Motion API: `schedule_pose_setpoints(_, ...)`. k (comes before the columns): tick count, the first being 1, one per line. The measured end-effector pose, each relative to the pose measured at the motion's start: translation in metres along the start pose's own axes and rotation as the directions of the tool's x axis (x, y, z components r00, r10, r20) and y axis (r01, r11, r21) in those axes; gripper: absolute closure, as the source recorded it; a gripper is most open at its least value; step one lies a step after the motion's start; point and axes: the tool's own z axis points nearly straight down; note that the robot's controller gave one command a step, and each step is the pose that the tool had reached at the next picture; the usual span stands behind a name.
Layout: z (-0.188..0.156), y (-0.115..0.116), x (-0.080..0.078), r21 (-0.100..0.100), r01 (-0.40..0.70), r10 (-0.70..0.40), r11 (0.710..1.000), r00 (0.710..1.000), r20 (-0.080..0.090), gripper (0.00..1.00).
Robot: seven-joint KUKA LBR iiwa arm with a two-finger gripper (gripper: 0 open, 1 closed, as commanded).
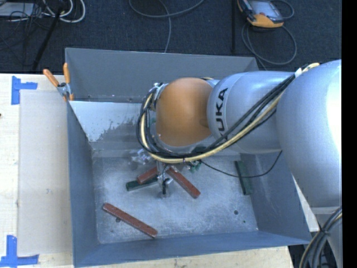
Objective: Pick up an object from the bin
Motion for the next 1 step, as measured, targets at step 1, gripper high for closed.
schedule_pose_setpoints(1, 0.0136, 0.009, -0.0352, 0.001, 0.16, -0.16, 0.987, 0.987, 0.003, 0.0)
